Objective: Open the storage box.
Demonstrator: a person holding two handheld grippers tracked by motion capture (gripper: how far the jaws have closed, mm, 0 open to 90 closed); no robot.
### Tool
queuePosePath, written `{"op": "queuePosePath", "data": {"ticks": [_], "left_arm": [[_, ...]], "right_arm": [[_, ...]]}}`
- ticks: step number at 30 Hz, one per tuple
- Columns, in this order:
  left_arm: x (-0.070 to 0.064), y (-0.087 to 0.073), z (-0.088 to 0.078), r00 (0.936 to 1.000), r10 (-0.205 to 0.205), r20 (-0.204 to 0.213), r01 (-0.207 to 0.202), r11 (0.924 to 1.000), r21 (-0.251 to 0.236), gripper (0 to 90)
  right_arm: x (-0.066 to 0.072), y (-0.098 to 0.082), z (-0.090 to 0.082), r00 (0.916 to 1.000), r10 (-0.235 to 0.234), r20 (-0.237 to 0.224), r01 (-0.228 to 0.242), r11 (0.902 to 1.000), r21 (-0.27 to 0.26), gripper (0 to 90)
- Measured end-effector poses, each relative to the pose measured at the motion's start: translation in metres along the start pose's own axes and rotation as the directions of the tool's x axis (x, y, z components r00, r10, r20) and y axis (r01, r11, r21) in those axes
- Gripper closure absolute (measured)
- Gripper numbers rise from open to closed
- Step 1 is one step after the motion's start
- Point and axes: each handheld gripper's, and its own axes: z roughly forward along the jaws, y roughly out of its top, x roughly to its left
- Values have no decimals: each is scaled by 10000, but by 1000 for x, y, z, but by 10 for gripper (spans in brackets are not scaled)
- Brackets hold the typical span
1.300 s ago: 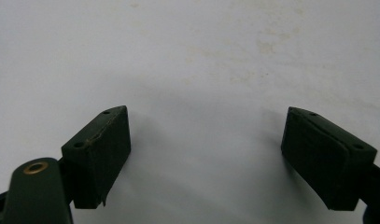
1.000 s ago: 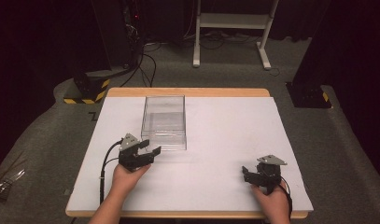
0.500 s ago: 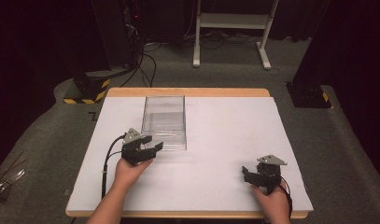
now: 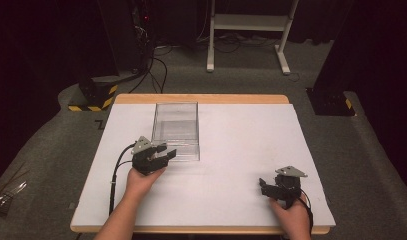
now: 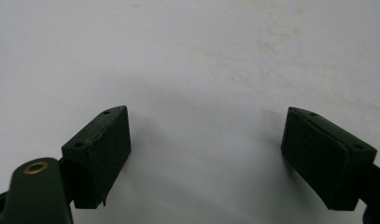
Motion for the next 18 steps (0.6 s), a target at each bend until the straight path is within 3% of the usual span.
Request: {"op": "queuePosePath", "data": {"ticks": [6, 11, 18], "left_arm": [[5, -2, 0, 9997, -68, 219, 72, 9999, -151, 567], [8, -3, 3, 9979, -139, 636, 161, 9993, -334, 622], [12, -5, 3, 9973, -156, 718, 193, 9985, -512, 705]], "right_arm": [[0, 0, 0, 10000, -14, 5, 14, 10000, -5, 161], [0, 0, 0, 10000, -4, 15, 4, 10000, -5, 162], [0, 0, 0, 10000, -21, 17, 21, 10000, -15, 163]]}}
